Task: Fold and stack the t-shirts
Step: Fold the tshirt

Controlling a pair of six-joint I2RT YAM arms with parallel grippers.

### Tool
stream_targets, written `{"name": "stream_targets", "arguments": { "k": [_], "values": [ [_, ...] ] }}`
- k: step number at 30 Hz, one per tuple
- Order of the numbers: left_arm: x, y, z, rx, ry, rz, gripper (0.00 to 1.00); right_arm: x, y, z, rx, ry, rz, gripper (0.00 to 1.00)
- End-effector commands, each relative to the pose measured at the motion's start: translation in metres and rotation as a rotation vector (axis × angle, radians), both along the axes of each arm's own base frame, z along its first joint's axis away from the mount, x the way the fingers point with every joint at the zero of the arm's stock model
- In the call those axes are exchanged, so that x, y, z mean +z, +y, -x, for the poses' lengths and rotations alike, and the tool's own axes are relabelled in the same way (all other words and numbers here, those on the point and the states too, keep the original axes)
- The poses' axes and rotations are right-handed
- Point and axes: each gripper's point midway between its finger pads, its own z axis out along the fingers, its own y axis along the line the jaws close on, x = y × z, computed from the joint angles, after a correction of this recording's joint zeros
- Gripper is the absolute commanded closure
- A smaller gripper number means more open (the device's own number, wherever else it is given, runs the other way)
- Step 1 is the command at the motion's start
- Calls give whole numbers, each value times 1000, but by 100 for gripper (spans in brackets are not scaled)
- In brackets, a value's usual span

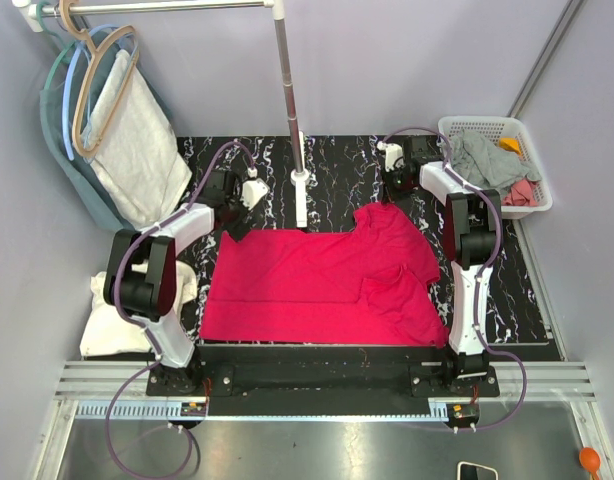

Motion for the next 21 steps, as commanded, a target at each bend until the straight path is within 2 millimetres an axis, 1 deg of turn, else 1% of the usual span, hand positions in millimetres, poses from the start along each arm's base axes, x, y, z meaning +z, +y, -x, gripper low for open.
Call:
{"name": "stream_targets", "arguments": {
  "k": [1,2,3,4,6,10,11,13,14,16,17,18,21],
  "values": [
    [1,-1,-17,-41,12,-7,4,-1,1,15,5,53,32,100],
    [0,-2,-19,-56,29,11,5,-1,1,16,6,55,33,100],
    [-5,-3,-12,-67,83,23,5,5,2,15,13,40,35,100],
    [-5,-5,-19,-78,103,41,5,5,0,16,12,41,39,100],
    [-10,-5,-19,-103,152,63,5,12,-2,16,12,25,50,100],
    [-13,-5,-21,-155,198,97,6,18,-3,20,17,19,56,100],
    [-12,-10,-20,-181,211,121,8,18,-4,21,17,18,59,100],
    [-13,-12,-14,-200,261,146,9,20,-5,22,17,15,66,100],
    [-15,-15,-6,-224,301,159,10,21,-6,22,18,12,71,100],
    [-15,-19,-2,-249,331,178,11,21,-8,22,19,8,86,100],
    [-17,-18,6,-263,369,175,12,22,-9,23,20,6,90,100],
    [-19,-19,7,-269,383,177,14,21,-11,23,20,6,97,100],
    [-26,-16,14,-281,430,162,16,23,-12,23,24,0,103,100]
  ]
}}
